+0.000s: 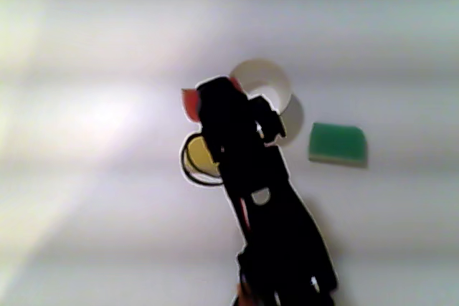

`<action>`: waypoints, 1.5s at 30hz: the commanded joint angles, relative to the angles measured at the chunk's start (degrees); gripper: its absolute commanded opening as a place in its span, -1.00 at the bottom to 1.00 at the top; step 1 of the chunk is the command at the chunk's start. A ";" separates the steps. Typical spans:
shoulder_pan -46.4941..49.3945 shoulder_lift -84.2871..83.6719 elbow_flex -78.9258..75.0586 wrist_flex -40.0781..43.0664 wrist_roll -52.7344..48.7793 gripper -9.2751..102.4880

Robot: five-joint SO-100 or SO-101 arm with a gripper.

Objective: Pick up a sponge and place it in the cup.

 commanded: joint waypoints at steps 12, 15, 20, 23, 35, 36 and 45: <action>10.90 -6.15 -6.06 -4.22 -23.99 -0.84; 10.99 -7.38 -4.75 -4.57 -25.31 -0.84; 10.37 -7.82 -1.67 -6.42 -24.70 -0.72; 9.93 -7.82 -0.53 -8.09 -24.61 -0.58; 8.96 -7.38 0.18 -10.55 -24.96 0.04; 8.70 -7.12 0.44 -10.02 -24.08 -0.07; 0.70 6.42 7.56 0.88 -2.72 -0.68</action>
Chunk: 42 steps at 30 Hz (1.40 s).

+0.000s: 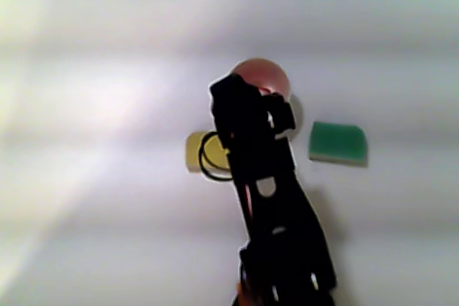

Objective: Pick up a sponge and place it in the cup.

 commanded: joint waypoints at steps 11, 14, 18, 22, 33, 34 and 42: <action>3.25 30.59 20.74 -1.49 12.48 -0.84; 6.86 34.45 23.47 -0.09 11.69 -0.84; 11.43 40.17 29.27 -0.26 11.16 -0.84; 13.71 47.20 35.68 -0.53 12.22 -0.84; 14.94 63.28 51.15 -3.87 13.45 -0.84; 14.94 63.28 52.21 -4.83 13.45 -0.84; 14.85 63.28 59.77 -7.73 13.89 -0.84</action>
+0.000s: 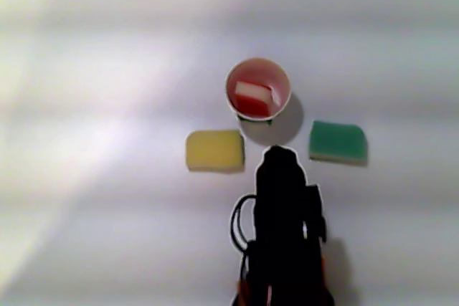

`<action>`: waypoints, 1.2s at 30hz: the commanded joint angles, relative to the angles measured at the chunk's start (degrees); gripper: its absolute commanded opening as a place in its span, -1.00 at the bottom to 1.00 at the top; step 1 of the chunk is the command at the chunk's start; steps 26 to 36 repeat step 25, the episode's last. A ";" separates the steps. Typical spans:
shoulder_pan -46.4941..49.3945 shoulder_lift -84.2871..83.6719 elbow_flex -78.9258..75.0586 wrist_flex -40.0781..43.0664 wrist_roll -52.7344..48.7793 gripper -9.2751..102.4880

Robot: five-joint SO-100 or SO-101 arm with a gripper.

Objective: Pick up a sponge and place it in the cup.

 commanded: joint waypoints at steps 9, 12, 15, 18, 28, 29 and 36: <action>-1.41 1.05 4.92 8.53 0.97 -0.84; -1.41 1.05 4.92 12.48 2.02 -0.84; -0.97 1.05 4.92 14.33 0.88 -0.84; -0.53 1.05 4.92 14.41 0.35 -0.84; 1.05 1.14 4.92 14.68 0.35 -0.83; 1.05 1.14 4.92 14.68 0.35 -0.83; 1.05 1.14 4.92 14.68 0.35 -0.83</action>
